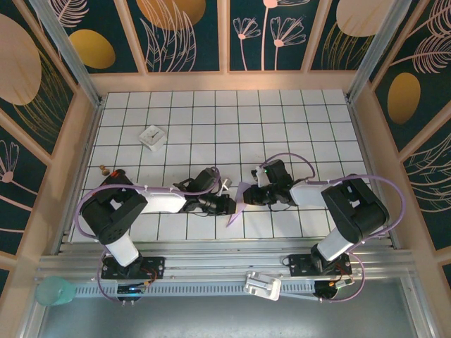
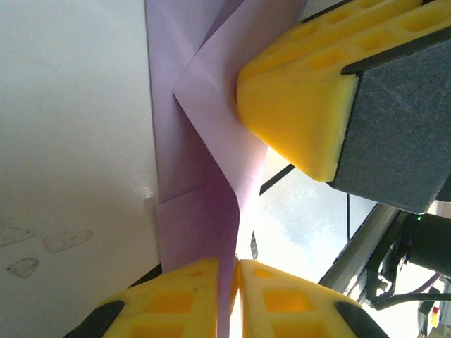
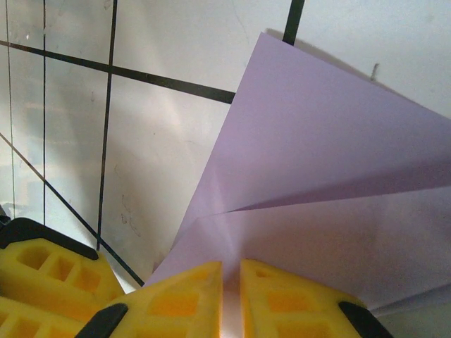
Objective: Fold a paper plane with a square sheet of paper (pick it up from the middle)
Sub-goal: Fold the wing for the fifth time at the center of the table.
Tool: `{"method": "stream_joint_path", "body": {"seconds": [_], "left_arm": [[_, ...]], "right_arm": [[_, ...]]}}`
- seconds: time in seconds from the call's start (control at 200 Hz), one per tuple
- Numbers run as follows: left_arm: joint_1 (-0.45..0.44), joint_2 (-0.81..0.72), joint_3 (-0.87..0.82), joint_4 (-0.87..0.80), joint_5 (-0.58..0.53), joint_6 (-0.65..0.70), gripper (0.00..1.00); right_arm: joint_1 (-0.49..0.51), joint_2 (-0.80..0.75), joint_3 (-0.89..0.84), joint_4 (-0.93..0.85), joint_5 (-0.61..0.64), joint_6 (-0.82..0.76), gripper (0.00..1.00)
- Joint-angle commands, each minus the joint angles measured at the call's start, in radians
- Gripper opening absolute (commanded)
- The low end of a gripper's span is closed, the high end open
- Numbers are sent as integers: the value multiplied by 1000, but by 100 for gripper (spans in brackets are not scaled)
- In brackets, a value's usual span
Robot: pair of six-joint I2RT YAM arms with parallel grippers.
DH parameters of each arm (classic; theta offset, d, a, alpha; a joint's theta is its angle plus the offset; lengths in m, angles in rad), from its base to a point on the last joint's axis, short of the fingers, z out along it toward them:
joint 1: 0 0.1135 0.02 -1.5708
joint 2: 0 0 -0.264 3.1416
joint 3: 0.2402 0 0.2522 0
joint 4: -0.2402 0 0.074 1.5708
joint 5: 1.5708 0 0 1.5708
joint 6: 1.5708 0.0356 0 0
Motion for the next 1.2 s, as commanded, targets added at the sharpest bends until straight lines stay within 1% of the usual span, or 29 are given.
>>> {"method": "stream_joint_path", "body": {"seconds": [0.0,0.185,0.5,0.565,0.721,0.806,0.866,0.906,1.031,1.111,1.191], "left_arm": [[-2,8,-24,-5,-9,-22,13],[-2,9,-54,22,-6,-46,11],[-2,7,-62,20,-4,-43,11],[-2,-6,-60,9,-4,-35,13],[-1,-77,-66,2,-20,-25,24],[-1,-121,-68,-8,-35,-21,26],[-5,-146,-68,-13,-38,-21,26],[-12,-160,-68,-15,-36,-18,26],[-45,-175,-56,-11,-18,-10,16],[-68,-158,-40,19,18,-9,13],[-85,-117,-16,37,54,-10,11]], "right_arm": [[-4,32,9,-45,47,-33,16],[-3,25,22,-48,48,-31,17],[-3,25,21,-52,49,-34,17],[-4,28,19,-51,49,-34,17],[-4,30,19,-52,49,-34,17],[-3,29,16,-52,52,-36,17],[-3,30,15,-52,52,-36,17],[-4,32,14,-53,53,-38,17],[-4,33,13,-52,53,-37,17],[-4,35,13,-50,52,-39,17],[-5,35,14,-51,53,-39,17]]}}
